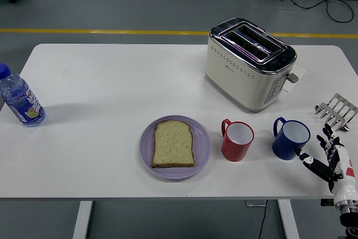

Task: Pick up the cup,pour liquid into bread,place the cup on the desk

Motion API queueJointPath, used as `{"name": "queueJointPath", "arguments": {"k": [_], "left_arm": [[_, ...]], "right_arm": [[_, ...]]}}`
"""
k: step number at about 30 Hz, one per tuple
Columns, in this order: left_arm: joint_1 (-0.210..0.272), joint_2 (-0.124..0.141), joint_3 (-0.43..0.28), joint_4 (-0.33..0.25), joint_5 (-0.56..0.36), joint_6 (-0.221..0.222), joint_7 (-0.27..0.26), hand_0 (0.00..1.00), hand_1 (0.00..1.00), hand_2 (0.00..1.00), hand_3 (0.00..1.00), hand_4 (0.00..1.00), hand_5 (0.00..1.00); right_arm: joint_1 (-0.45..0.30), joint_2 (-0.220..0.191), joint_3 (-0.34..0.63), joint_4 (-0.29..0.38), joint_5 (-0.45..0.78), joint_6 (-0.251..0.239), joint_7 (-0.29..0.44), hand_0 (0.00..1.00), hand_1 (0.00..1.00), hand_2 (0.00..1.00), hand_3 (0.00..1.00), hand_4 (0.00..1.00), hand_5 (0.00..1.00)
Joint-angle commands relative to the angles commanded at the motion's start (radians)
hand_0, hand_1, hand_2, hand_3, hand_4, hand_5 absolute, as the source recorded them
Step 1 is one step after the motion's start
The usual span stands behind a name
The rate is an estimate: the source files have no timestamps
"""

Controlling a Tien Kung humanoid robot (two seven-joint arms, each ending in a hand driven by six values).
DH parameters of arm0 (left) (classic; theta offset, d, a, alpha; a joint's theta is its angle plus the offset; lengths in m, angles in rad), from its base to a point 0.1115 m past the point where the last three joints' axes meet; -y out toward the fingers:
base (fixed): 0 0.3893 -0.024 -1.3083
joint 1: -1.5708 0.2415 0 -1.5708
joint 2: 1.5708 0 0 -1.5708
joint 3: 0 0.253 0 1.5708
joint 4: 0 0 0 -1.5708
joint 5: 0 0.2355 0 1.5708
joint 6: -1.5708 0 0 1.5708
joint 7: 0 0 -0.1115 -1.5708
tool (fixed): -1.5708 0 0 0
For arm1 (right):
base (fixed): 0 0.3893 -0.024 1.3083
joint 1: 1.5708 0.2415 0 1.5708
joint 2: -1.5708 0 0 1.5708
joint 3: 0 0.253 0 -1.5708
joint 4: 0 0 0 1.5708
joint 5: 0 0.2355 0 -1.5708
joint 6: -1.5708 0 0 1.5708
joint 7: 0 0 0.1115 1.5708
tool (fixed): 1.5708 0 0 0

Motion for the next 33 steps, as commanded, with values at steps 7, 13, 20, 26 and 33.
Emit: {"name": "queueJointPath", "arguments": {"k": [7, 13, 20, 26, 33], "left_arm": [[0.001, 0.0, -0.003, 0.0, -0.003, 0.0, 0.0, 0.636, 0.645, 0.656, 0.549, 0.319, 0.84], [0.0, -0.001, -0.002, 0.0, -0.002, 0.0, 0.0, 0.635, 0.646, 0.655, 0.548, 0.319, 0.84], [0.005, -0.003, 0.004, 0.0, -0.006, 0.0, 0.0, 0.635, 0.645, 0.655, 0.549, 0.319, 0.841], [0.013, -0.005, 0.01, 0.001, -0.01, 0.0, 0.0, 0.636, 0.646, 0.656, 0.549, 0.319, 0.84], [0.016, -0.006, 0.019, 0.001, -0.013, -0.001, 0.0, 0.635, 0.646, 0.655, 0.55, 0.319, 0.84]], "right_arm": [[0.01, 0.004, -0.025, -0.009, -0.014, -0.005, -0.001, 0.998, 0.91, 0.993, 0.998, 0.962, 0.154], [0.053, 0.027, -0.049, -0.052, -0.012, -0.044, -0.006, 0.998, 0.909, 0.992, 0.998, 0.961, 0.155], [0.093, 0.04, -0.071, -0.094, -0.001, -0.057, -0.006, 0.998, 0.904, 0.993, 0.998, 0.966, 0.159], [0.112, 0.058, -0.086, -0.123, 0.031, -0.055, 0.012, 0.998, 0.903, 0.993, 0.998, 0.965, 0.162], [0.14, 0.072, -0.111, -0.164, 0.067, -0.082, 0.041, 0.998, 0.901, 0.992, 0.998, 0.966, 0.164]]}}
